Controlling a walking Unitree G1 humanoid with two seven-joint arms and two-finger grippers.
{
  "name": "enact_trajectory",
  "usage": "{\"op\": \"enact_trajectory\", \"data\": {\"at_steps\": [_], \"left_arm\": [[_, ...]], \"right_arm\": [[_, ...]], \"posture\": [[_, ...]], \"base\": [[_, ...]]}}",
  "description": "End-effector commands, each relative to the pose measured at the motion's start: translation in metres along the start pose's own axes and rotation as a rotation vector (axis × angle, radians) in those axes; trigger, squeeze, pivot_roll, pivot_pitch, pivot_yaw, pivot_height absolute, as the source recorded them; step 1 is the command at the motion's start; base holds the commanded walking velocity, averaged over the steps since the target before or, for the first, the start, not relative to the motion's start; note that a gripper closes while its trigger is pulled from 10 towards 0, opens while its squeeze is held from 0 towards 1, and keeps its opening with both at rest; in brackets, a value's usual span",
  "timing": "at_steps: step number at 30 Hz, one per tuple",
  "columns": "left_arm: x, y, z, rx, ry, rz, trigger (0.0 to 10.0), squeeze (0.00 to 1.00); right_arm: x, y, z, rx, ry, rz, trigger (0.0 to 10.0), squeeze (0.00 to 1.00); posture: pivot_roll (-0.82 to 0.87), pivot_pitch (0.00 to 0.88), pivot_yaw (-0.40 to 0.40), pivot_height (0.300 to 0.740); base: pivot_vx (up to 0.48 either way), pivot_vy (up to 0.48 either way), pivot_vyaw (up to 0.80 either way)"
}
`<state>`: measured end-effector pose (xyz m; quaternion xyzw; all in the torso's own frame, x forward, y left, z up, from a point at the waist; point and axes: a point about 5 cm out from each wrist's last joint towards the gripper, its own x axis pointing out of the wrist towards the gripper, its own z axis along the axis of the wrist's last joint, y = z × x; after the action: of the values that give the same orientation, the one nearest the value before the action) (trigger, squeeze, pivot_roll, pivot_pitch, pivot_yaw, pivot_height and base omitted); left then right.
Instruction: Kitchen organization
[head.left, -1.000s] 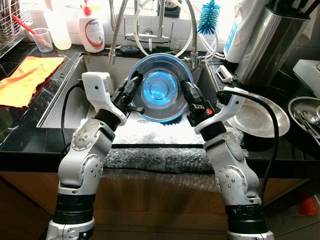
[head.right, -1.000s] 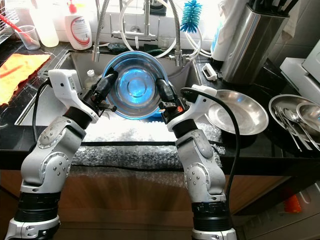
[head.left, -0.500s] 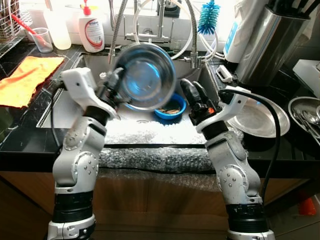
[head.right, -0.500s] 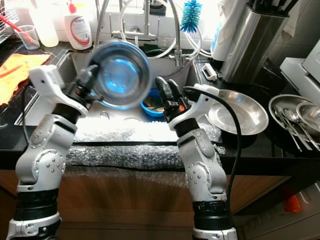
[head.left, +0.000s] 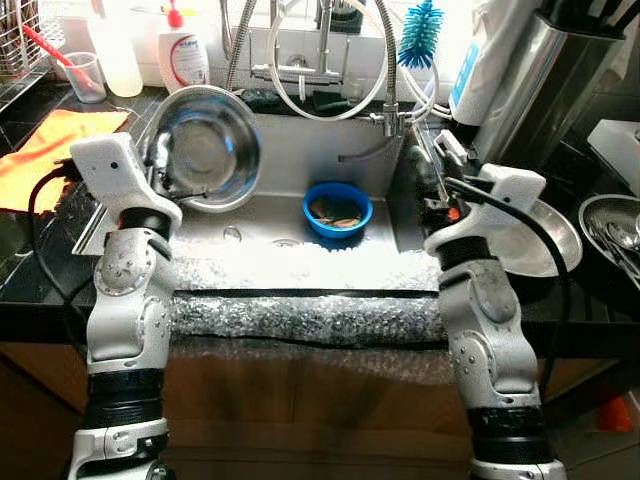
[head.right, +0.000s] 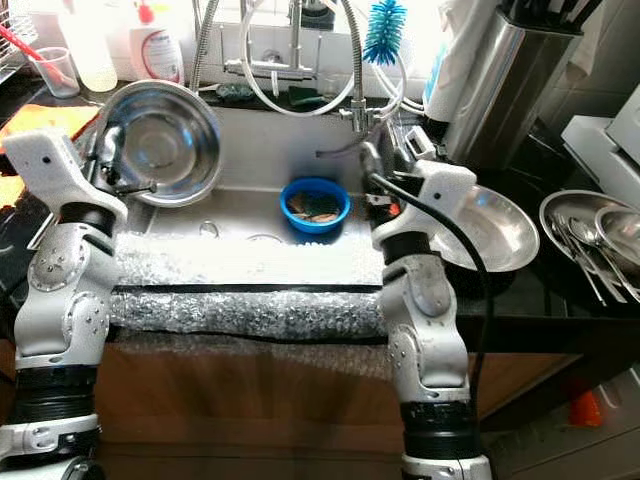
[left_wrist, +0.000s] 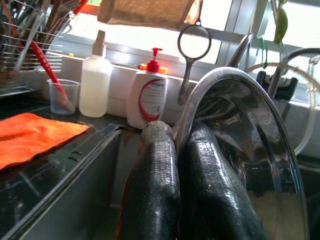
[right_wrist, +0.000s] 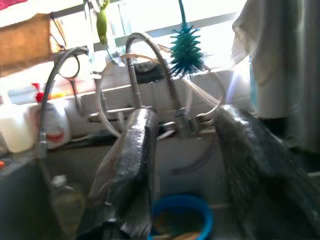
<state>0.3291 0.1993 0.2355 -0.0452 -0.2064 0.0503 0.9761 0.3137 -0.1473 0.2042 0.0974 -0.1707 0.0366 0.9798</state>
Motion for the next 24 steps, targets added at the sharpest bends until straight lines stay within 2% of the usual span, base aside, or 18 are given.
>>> {"op": "enact_trajectory", "data": {"at_steps": [1, 3, 5, 9, 11, 15, 17, 19, 21, 24], "left_arm": [[0.001, -0.002, 0.000, 0.035, -0.017, -0.007, 10.0, 0.00], [0.002, -0.004, -0.005, 0.045, 0.002, -0.022, 10.0, 0.00], [0.005, -0.005, -0.009, 0.137, 0.007, -0.053, 10.0, 0.00], [0.017, -0.002, -0.013, 0.161, 0.019, -0.045, 10.0, 0.00], [0.023, -0.006, -0.018, 0.135, 0.031, -0.043, 10.0, 0.00], [0.026, -0.017, -0.023, 0.140, 0.046, -0.079, 10.0, 0.00], [0.030, -0.027, -0.031, 0.152, 0.086, -0.116, 10.0, 0.00], [0.031, -0.029, -0.033, 0.153, 0.096, -0.124, 10.0, 0.00], [0.040, -0.034, -0.040, 0.211, 0.137, -0.162, 10.0, 0.00], [0.045, -0.036, -0.043, 0.222, 0.177, -0.184, 10.0, 0.00]], "right_arm": [[-0.003, -0.006, 0.010, -0.056, -0.049, -0.023, 10.0, 0.00], [-0.007, -0.010, 0.009, -0.065, -0.047, -0.040, 10.0, 0.00], [-0.013, -0.016, 0.007, -0.080, -0.032, -0.057, 10.0, 0.00], [-0.026, -0.025, 0.002, -0.117, 0.004, -0.081, 10.0, 0.00], [-0.032, -0.028, -0.002, -0.126, 0.026, -0.094, 10.0, 0.00], [-0.035, -0.027, -0.003, -0.127, 0.032, -0.098, 10.0, 0.00], [-0.036, -0.025, -0.003, -0.115, 0.032, -0.104, 10.0, 0.00], [-0.036, -0.024, -0.003, -0.114, 0.033, -0.104, 10.0, 0.00], [-0.036, -0.022, -0.003, -0.109, 0.035, -0.096, 10.0, 0.00], [-0.036, -0.021, -0.003, -0.106, 0.036, -0.096, 10.0, 0.00]], "posture": [[-0.02, 0.040, -0.086, 0.740], [-0.02, 0.037, -0.086, 0.740], [-0.02, 0.034, -0.084, 0.740], [-0.03, 0.026, -0.078, 0.740], [-0.03, 0.021, -0.076, 0.740], [-0.04, 0.018, -0.068, 0.740], [-0.04, 0.016, -0.063, 0.740], [-0.04, 0.016, -0.063, 0.740], [-0.04, 0.017, -0.061, 0.740], [-0.04, 0.023, -0.060, 0.740]], "base": [[0.000, 0.000, 0.00], [0.000, 0.000, 0.00], [0.000, 0.000, 0.00], [0.000, 0.000, 0.00], [0.000, 0.000, 0.00], [0.000, 0.000, 0.00], [0.000, 0.000, 0.00], [0.000, 0.000, 0.00], [0.000, 0.000, 0.00], [0.000, 0.000, 0.00]]}}
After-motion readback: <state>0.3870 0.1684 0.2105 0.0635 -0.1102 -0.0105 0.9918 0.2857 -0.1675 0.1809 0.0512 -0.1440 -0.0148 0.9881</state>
